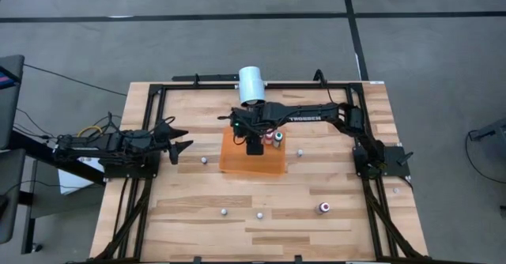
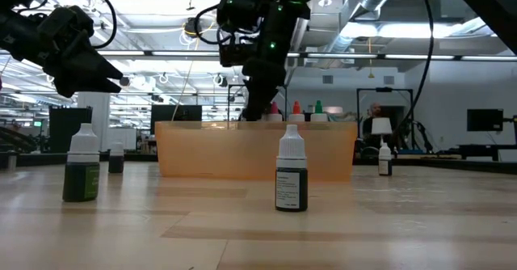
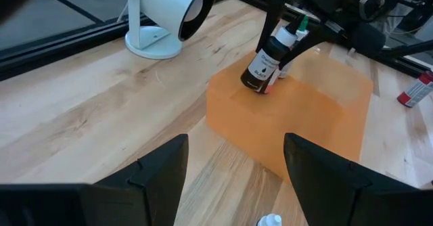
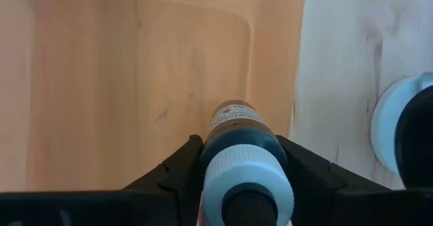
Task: Pick & Place food coloring
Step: Put the large black food coloring bottle into the orange bin
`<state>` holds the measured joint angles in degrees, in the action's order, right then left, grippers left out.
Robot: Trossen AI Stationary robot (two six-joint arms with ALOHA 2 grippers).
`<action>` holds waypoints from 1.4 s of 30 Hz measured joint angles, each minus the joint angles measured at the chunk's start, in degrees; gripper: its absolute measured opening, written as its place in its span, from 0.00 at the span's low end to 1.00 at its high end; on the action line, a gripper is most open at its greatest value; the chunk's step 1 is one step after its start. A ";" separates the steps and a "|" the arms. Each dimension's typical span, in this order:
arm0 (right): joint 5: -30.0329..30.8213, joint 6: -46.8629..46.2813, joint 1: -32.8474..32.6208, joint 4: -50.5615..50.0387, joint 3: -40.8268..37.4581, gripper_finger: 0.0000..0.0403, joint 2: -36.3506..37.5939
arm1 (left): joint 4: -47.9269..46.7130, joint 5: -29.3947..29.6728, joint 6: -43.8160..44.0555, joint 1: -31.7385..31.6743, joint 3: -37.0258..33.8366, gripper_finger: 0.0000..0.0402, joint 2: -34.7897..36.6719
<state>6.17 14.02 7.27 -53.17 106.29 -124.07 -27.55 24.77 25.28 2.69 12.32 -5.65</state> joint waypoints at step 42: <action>0.26 -0.01 0.00 -4.46 2.33 0.53 0.45 | 0.02 -0.31 1.29 -0.01 0.00 0.58 0.00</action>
<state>6.44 14.01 7.27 -57.63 108.62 -123.62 -27.54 24.47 26.57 2.68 12.32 -5.65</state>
